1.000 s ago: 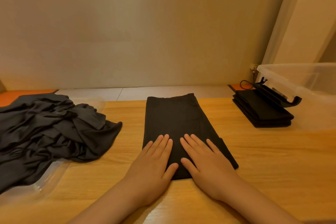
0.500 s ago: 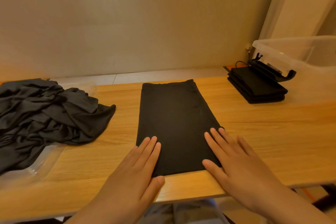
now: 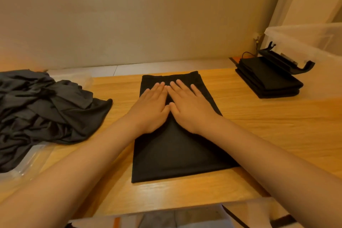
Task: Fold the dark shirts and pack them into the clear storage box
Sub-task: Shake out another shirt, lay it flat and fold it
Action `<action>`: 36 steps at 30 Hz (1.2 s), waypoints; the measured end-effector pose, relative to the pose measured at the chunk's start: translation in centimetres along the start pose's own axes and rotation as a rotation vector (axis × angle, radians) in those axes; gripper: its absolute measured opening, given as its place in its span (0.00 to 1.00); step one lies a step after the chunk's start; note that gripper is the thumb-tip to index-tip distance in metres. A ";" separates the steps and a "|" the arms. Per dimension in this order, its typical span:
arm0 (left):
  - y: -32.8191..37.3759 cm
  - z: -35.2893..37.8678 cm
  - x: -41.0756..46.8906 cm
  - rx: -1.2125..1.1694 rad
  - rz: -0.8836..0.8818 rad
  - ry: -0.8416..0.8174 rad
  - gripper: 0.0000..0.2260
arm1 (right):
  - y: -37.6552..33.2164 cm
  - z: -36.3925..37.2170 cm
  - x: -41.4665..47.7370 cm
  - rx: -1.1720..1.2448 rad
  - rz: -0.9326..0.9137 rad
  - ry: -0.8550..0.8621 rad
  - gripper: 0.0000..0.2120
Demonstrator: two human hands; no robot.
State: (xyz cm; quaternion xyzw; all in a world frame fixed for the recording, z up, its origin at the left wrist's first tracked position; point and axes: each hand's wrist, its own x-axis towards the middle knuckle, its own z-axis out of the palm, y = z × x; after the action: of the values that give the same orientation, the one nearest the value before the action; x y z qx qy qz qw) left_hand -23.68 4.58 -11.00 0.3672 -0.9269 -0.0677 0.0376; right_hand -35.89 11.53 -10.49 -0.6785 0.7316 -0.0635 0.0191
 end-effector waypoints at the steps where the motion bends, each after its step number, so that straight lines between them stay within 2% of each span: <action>1: -0.6 0.5 0.5 -0.008 -0.024 -0.025 0.26 | 0.6 0.7 0.9 0.019 0.005 -0.046 0.26; 3: -1.5 1.4 0.8 -0.026 -0.061 -0.025 0.26 | 1.8 1.6 1.7 0.046 0.026 -0.116 0.26; 7: -1.9 1.7 1.1 -0.028 -0.064 -0.016 0.26 | 2.6 1.7 2.1 0.037 0.038 -0.148 0.26; 17: -4.1 1.5 0.9 -0.033 -0.191 -0.042 0.27 | 6.2 2.0 2.7 0.034 0.265 -0.121 0.26; 21: -3.5 1.4 0.5 -0.051 -0.247 0.032 0.27 | 7.0 1.6 2.6 0.058 0.305 -0.122 0.27; 24: -3.7 0.4 0.8 -0.119 -0.197 0.162 0.26 | 7.1 0.5 2.9 0.078 0.280 -0.022 0.28; 27: -3.5 -0.8 3.1 -0.139 -0.078 0.230 0.24 | 6.7 -1.0 4.7 0.095 0.156 0.107 0.26; 32: -3.0 -0.4 8.2 -0.061 0.009 0.252 0.15 | 5.7 -0.4 9.6 0.111 -0.098 -0.023 0.22; 36: -4.1 1.5 9.8 -0.161 -0.039 0.284 0.14 | 6.6 2.4 11.1 0.118 -0.104 0.001 0.23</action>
State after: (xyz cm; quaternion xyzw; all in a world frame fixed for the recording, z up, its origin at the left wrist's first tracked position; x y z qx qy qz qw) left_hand -28.23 -4.89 -12.91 0.3867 -0.8966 -0.0897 0.1960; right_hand -43.06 0.77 -12.98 -0.7132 0.6904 -0.1079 0.0552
